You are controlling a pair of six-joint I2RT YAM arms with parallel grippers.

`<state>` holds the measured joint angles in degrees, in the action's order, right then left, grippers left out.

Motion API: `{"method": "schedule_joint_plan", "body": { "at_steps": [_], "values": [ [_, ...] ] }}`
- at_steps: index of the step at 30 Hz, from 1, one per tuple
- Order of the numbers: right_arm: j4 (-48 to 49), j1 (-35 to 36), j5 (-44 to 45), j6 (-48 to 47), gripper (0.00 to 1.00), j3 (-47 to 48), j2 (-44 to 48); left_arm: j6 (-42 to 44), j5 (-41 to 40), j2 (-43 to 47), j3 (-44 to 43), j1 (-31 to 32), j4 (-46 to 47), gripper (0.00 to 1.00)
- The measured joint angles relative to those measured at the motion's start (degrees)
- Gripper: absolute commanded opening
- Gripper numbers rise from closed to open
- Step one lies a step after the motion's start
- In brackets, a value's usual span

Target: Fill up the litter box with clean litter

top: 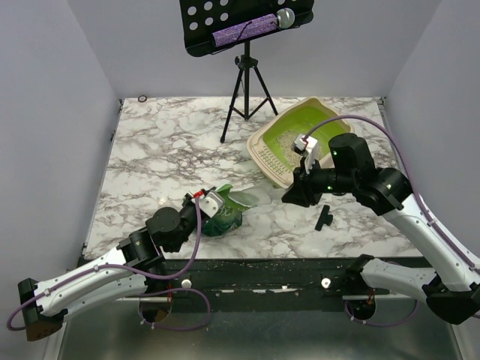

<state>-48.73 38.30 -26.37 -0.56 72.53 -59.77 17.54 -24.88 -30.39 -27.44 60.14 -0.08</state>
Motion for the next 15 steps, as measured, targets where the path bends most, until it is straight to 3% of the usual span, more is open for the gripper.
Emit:
{"method": "schedule_joint_plan", "body": {
  "at_steps": [9,15],
  "values": [
    [2.8,3.2,1.0,-0.2,0.01,-0.8,-2.6,0.0,0.0,0.1,0.0,0.1,-0.2,0.0],
    [5.3,4.5,1.4,0.7,0.0,-0.4,-9.3,-0.1,0.5,0.1,0.0,0.1,-0.2,0.0]
  ]
}}
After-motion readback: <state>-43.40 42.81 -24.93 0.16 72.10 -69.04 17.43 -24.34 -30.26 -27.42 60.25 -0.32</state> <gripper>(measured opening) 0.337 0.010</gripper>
